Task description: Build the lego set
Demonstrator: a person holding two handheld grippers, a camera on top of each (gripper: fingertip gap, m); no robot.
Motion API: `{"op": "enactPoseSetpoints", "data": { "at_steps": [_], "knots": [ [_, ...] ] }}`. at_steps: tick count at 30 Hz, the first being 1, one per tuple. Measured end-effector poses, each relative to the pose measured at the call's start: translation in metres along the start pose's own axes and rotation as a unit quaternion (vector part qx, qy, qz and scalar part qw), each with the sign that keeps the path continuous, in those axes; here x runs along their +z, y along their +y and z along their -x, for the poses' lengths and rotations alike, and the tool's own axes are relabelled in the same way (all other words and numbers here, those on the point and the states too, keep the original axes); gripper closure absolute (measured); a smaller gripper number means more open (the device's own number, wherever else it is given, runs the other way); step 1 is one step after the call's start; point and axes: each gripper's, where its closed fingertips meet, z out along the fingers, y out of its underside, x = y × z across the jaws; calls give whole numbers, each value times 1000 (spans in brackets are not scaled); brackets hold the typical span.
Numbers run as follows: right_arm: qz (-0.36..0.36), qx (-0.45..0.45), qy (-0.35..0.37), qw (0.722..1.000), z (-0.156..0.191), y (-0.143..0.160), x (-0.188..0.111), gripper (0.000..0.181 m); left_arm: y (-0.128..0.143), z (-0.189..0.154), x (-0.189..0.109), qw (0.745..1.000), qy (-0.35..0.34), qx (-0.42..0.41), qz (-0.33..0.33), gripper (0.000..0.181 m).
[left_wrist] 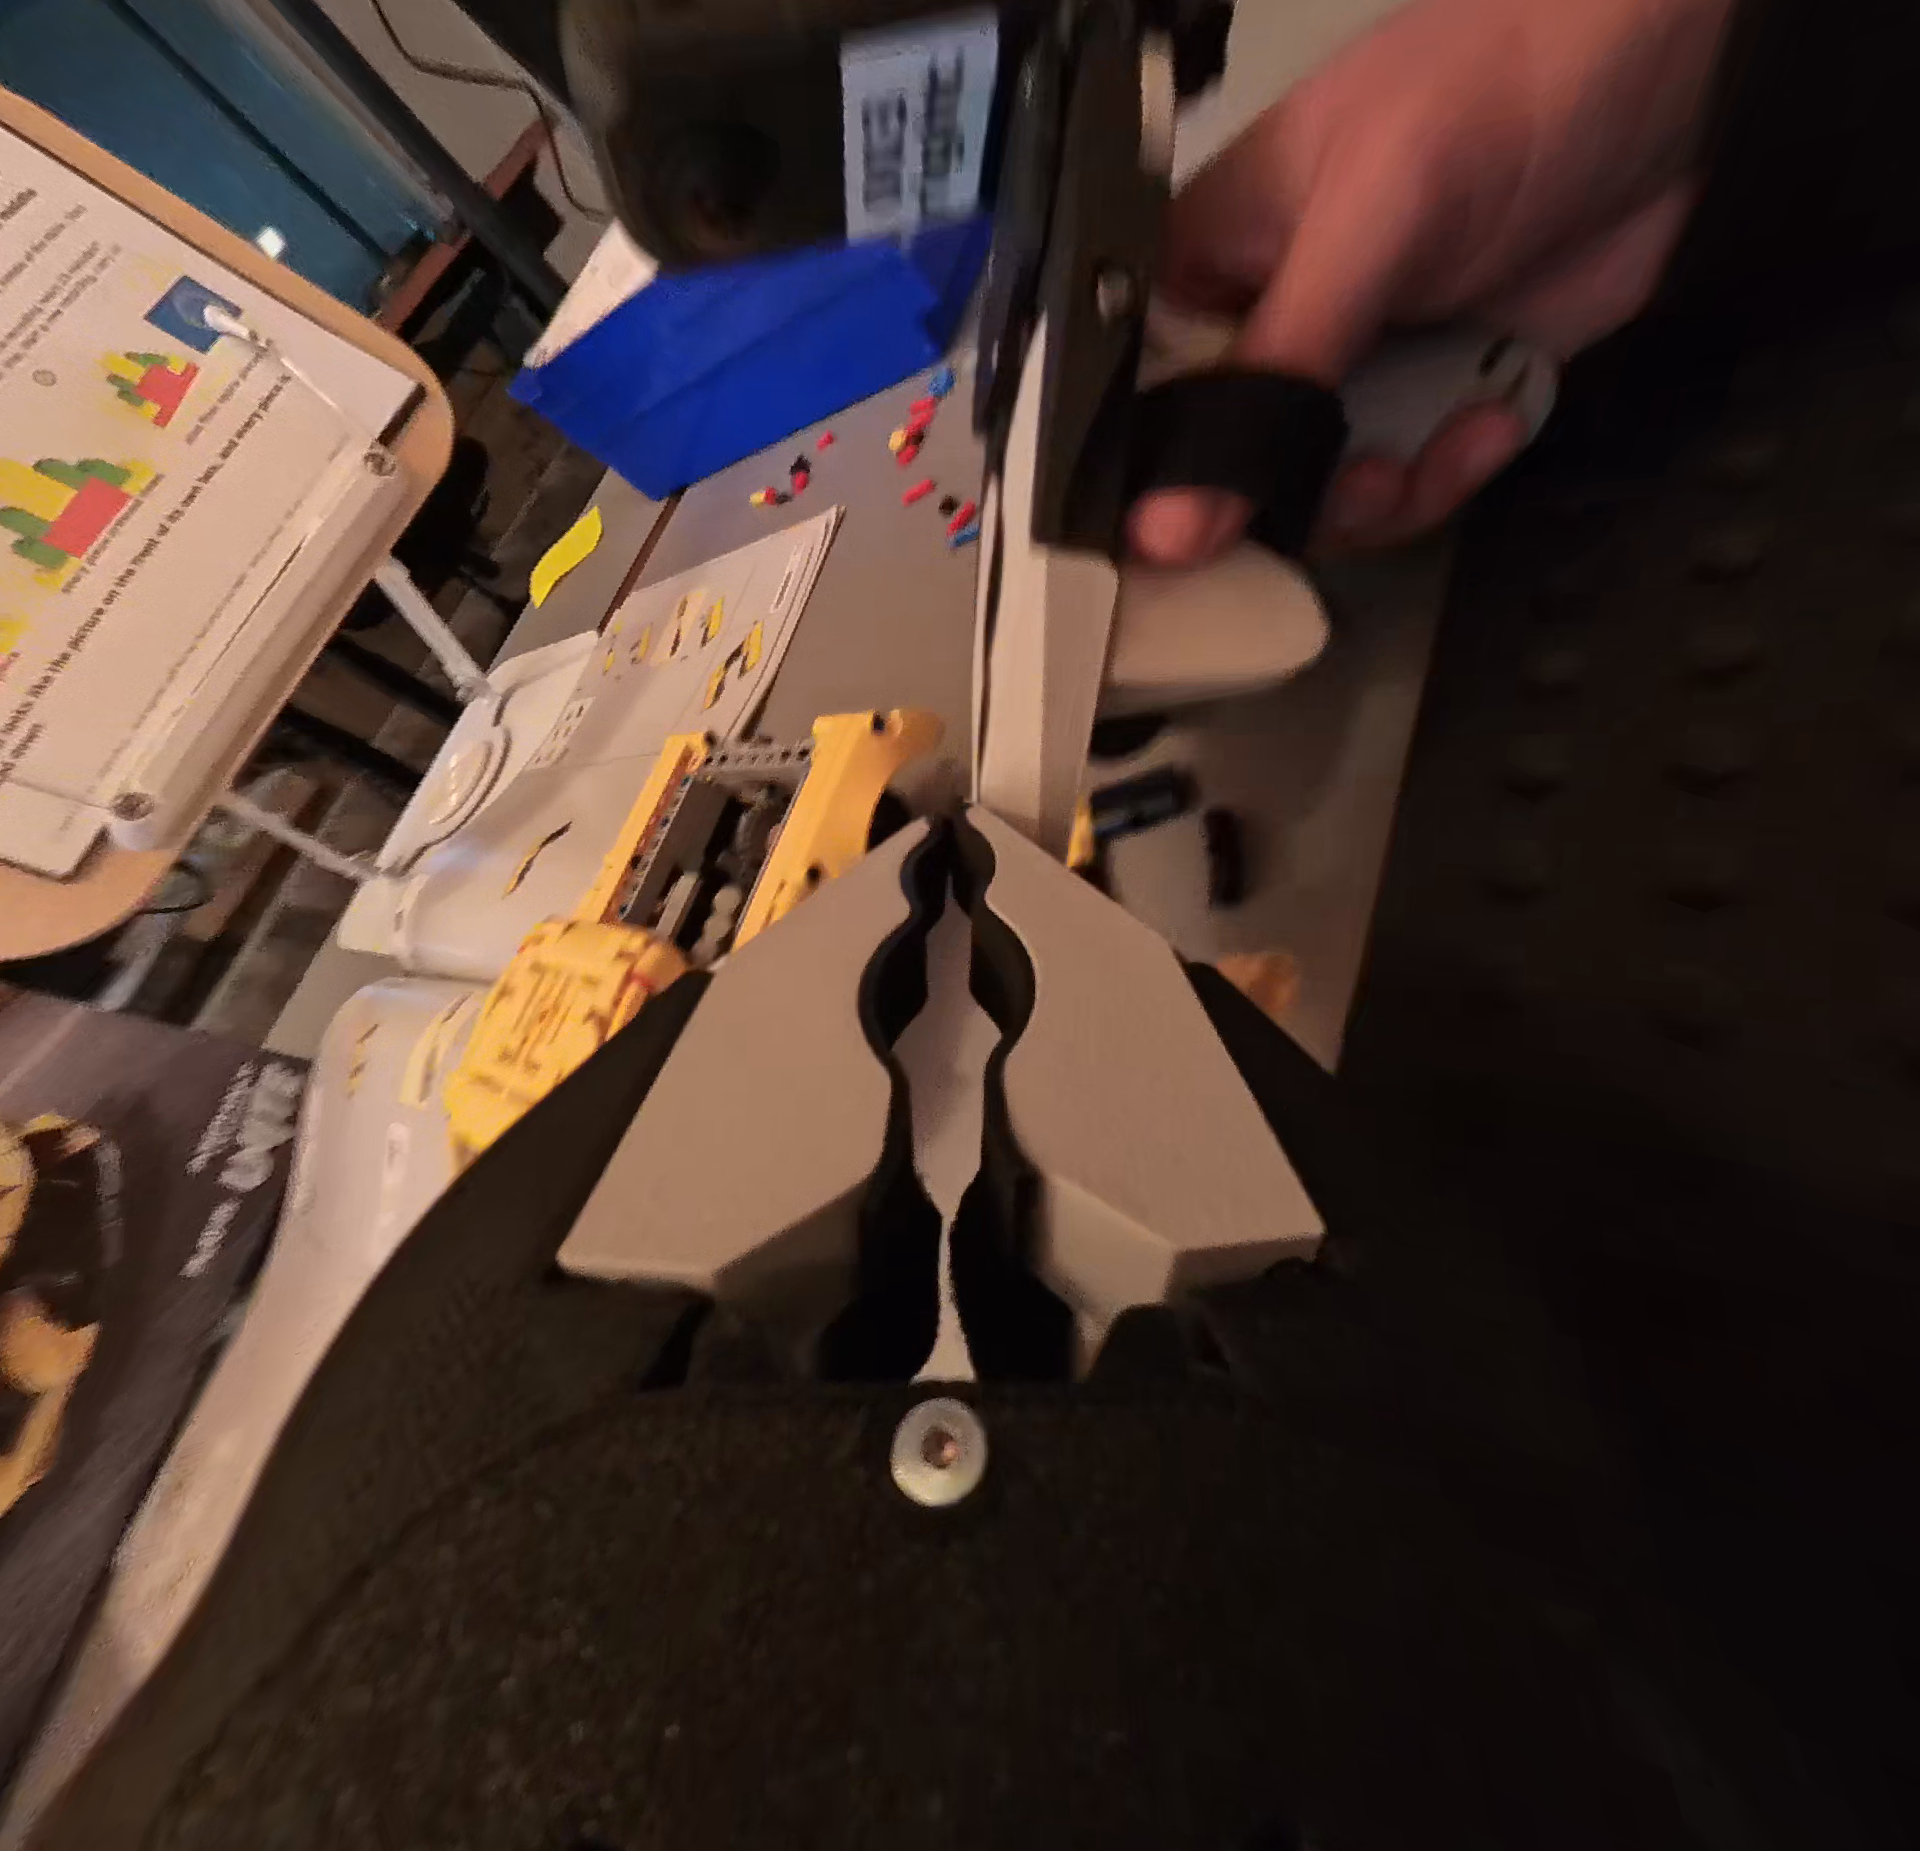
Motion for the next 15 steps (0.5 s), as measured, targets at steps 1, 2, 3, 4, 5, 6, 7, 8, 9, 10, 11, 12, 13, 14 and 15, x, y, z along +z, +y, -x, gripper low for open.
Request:
{"op": "enactPoseSetpoints", "data": {
  "at_steps": [1, 2, 3, 4, 5, 6, 7, 8, 9, 10, 11, 12, 13, 14, 15],
  "knots": [
    [-19, 9, 7, 1000, -5, -5, -5, 174, 10, 6, -1, 1000, -13, 11, 19, 181],
    [-37, 31, 0, 999, -8, -9, -11, 174, 17, 13, -4, 999, -18, 0, 27, 181],
    [-52, 49, -8, 997, -10, -12, -17, 174, 21, 18, -8, 999, -11, -27, 25, 181],
    [-67, 53, -10, 996, -10, -16, -21, 174, 24, 28, -15, 998, -20, -53, 26, 181],
    [-77, 48, -7, 996, -10, -19, -24, 174, 28, 43, -24, 996, -40, -76, 29, 181],
    [-83, 45, 0, 996, -12, -20, -25, 174, 30, 52, -34, 993, -47, -105, 30, 181],
    [-91, 46, 4, 995, -14, -23, -27, 174, 29, 54, -41, 989, -32, -142, 29, 181],
    [-102, 48, 6, 994, -15, -26, -30, 174, 28, 48, -46, 984, -5, -177, 33, 177],
    [-117, 49, 10, 992, -16, -30, -35, 174, 26, 38, -48, 979, 23, -199, 39, 170],
    [-137, 46, 15, 989, -18, -36, -42, 174, 22, 28, -48, 976, 41, -208, 42, 167],
    [-159, 44, 18, 986, -18, -41, -51, 174, 18, 17, -47, 975, 58, -213, 37, 164],
    [-179, 44, 17, 983, -18, -46, -60, 174, 12, 4, -45, 972, 80, -219, 33, 159],
    [-197, 44, 16, 979, -18, -50, -68, 174, 9, -7, -40, 968, 101, -226, 36, 156],
    [-204, 46, 16, 978, -19, -50, -73, 174, 7, -15, -34, 965, 115, -232, 41, 155],
    [-200, 47, 18, 978, -20, -48, -75, 174, 8, -23, -26, 962, 128, -236, 50, 155]
  ]
}}
